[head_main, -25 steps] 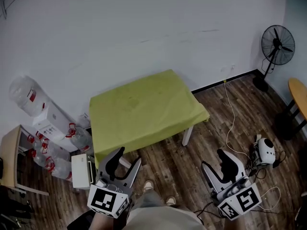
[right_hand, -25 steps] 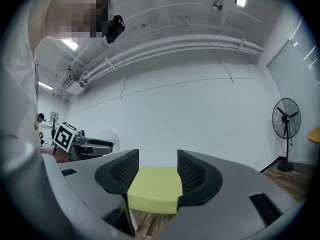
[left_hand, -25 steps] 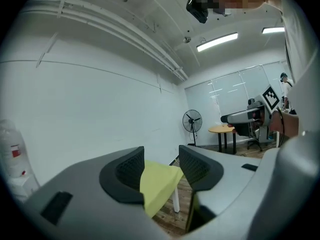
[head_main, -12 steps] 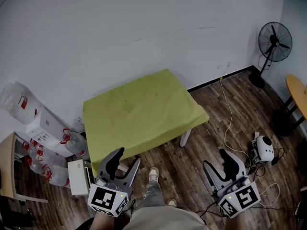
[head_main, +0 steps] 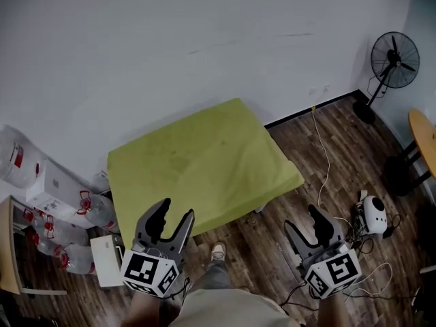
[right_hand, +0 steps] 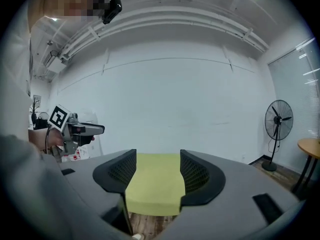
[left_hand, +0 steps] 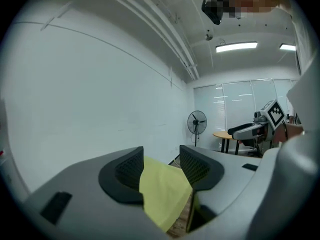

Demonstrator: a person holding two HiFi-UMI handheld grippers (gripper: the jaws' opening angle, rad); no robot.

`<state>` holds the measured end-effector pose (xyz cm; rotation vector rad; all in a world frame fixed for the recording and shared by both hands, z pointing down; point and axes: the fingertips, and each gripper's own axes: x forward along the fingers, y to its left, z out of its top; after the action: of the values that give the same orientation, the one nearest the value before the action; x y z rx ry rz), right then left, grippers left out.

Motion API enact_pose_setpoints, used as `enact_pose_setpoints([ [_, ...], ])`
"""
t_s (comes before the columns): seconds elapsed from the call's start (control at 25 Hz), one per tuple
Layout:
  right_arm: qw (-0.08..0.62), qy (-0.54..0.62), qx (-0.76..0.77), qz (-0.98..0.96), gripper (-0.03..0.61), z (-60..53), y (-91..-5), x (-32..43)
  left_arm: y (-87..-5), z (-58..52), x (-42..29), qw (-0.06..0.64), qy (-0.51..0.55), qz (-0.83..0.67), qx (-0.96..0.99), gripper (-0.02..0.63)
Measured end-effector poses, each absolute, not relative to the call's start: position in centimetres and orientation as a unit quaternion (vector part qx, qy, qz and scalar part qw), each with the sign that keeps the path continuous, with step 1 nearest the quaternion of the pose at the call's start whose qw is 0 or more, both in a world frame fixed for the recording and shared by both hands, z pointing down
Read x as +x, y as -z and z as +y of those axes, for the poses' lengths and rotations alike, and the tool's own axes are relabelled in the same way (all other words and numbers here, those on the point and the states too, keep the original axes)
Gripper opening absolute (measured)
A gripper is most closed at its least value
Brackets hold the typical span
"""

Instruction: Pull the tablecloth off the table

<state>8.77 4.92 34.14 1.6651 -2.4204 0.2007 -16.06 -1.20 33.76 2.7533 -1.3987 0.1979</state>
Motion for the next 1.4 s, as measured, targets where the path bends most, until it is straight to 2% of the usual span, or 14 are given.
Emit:
enact_pose_setpoints([
  [0.4,0.092,-0.19,0.585,-0.783,0.311,-9.3,-41.7,7.7,-41.4,-15.7,-15.8,0.065,-0.141,-0.403,0.902,0.238],
  [0.6,0.122,-0.226,0.604,-0.755,0.329,-14.1,-46.7,8.8,-46.2,-20.7,-15.5,0.092,-0.172,-0.38,0.904,0.238],
  [0.96,0.173,-0.282,0.617,-0.714,0.356,-18.3,-54.6,11.4,-52.4,-26.1,-14.2,0.15,-0.185,-0.373,0.897,0.25],
  [1.4,0.225,-0.328,0.593,-0.7,0.356,-21.4,-63.2,14.0,-60.7,-28.9,-11.1,0.222,-0.257,-0.378,0.861,0.25],
])
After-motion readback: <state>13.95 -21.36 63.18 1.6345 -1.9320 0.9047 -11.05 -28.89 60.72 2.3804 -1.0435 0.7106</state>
